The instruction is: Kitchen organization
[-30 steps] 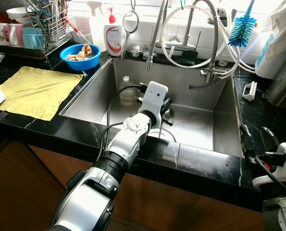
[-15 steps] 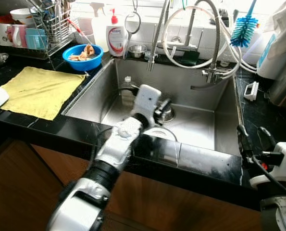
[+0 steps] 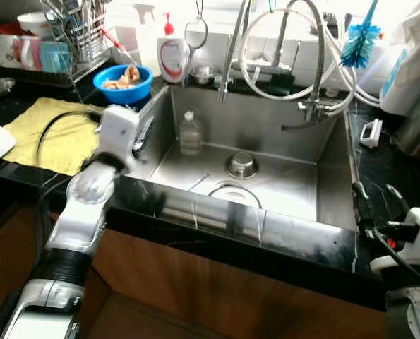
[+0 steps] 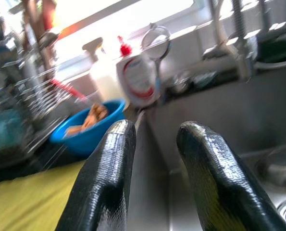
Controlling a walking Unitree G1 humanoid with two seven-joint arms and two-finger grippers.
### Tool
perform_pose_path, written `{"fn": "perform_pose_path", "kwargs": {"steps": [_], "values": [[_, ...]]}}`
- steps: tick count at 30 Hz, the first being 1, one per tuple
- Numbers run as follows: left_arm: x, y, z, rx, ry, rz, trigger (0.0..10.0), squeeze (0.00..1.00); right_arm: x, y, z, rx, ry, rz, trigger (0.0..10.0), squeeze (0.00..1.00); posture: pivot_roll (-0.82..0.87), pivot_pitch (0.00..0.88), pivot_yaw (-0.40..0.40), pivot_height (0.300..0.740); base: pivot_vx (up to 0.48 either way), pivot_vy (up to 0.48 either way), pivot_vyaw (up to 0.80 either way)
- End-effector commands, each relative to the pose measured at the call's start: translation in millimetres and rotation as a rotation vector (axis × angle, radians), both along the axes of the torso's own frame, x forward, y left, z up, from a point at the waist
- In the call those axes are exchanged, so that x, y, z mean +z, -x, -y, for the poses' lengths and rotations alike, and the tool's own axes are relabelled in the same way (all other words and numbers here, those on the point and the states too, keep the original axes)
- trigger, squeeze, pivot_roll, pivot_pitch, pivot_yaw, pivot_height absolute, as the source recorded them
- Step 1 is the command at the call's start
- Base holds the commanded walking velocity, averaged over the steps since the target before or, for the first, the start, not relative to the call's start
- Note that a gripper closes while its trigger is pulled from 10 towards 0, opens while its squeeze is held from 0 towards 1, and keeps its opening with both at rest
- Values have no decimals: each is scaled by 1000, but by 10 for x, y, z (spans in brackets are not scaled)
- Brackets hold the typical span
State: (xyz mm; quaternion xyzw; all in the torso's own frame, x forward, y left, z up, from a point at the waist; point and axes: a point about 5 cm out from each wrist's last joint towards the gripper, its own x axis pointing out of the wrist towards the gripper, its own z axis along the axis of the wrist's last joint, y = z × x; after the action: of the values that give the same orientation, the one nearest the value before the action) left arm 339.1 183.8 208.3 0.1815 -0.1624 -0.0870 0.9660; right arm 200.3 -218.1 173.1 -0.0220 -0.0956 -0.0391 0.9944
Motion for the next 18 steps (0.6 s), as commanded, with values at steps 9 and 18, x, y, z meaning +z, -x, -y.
{"fn": "perform_pose_path", "kwargs": {"steps": [9, 18], "values": [[-72, 340, -281, 118, -18, 47, 10000, 0, -12, 18, 12, -6, 5, 2, 10000, 0, -11, 0, 24, 740, 0, 0, 0], [-161, 475, -408, 130, -40, -3, 10000, 0, -42, 20, 13, -3, 15, -12, 10000, 0, -4, 0, 17, 740, 0, 0, 0]]}}
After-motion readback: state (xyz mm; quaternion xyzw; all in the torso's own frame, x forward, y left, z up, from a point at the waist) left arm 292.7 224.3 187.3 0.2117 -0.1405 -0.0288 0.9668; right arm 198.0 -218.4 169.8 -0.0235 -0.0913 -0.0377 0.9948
